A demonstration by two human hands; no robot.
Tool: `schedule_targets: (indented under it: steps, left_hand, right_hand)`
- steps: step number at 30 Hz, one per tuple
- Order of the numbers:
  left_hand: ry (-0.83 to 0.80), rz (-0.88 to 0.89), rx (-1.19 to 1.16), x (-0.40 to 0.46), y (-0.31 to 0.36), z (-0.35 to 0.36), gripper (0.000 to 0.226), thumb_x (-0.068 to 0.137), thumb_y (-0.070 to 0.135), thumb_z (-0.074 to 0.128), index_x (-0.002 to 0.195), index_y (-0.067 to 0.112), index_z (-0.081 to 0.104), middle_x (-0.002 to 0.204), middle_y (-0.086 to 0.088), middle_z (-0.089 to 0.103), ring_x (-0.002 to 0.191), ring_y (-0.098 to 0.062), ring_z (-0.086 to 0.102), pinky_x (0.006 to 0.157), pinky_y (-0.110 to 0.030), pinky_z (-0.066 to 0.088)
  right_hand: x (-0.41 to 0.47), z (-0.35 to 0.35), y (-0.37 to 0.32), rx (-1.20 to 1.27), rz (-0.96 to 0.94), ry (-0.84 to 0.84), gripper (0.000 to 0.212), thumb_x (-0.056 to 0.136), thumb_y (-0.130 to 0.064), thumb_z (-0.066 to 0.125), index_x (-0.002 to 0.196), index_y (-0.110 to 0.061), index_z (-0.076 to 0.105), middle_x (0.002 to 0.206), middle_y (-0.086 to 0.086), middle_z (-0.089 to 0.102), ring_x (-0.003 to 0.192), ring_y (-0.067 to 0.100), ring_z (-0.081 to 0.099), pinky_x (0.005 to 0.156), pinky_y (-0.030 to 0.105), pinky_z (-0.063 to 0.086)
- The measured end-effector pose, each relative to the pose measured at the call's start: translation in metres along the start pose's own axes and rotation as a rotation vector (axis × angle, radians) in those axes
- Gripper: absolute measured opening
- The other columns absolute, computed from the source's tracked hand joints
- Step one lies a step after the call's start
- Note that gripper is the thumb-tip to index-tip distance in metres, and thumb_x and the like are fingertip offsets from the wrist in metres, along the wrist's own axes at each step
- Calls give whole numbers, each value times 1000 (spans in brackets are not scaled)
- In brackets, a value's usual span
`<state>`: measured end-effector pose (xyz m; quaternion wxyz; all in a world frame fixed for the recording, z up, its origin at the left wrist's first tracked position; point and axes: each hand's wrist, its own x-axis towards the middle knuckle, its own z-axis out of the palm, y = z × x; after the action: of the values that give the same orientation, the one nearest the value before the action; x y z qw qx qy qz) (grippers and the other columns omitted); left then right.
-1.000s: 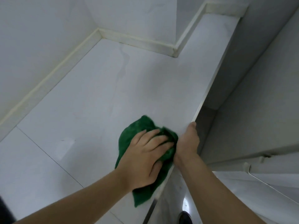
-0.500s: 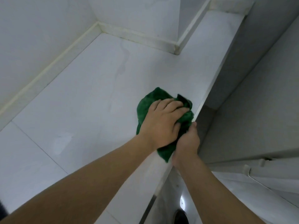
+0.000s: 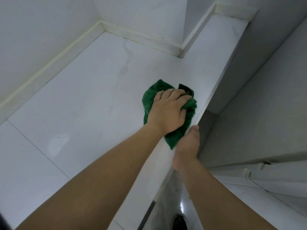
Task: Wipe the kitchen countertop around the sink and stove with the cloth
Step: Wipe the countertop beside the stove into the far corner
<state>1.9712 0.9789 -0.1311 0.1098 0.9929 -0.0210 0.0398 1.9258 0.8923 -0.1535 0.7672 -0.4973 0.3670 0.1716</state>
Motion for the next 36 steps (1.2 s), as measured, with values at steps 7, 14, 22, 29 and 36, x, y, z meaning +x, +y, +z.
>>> schedule_targets:
  steps: [7,14,22,29,36]
  left_hand:
    - [-26,-64,-62,-171,-13,-20,52,81,30,52,132,26,58,136,4,54,135,-25,41,113,-52,27]
    - [86,-175,-13,-57,-29,-10,46,81,33,44,121,23,65,120,0,61,114,-28,54,101,-47,37]
    - [70,-87,-31,-75,-29,-12,45,84,28,51,128,23,60,126,2,59,123,-25,49,107,-47,32]
    - [92,-92,-40,-102,-33,-19,48,79,26,52,125,20,63,122,-1,60,119,-28,52,102,-48,36]
    - [115,-180,11,-12,-33,-8,44,85,32,46,124,23,62,124,0,60,116,-26,52,104,-43,34]
  right_hand:
    - [-6,4,3,-347,-176,200,60,99,-51,18,145,-18,38,146,3,43,132,24,42,114,38,29]
    - [6,7,13,-535,-322,373,78,92,-57,9,133,-4,49,135,18,53,122,35,51,104,46,40]
    - [-4,11,9,-729,-458,478,64,99,-47,10,140,-8,39,152,11,34,134,31,41,108,51,33]
    - [-5,8,8,-839,-483,451,55,102,-38,16,148,-10,27,158,6,22,141,26,29,113,47,25]
    - [-13,7,11,-1299,-762,289,56,103,-30,18,153,-16,-1,161,1,-5,149,21,-4,119,49,-2]
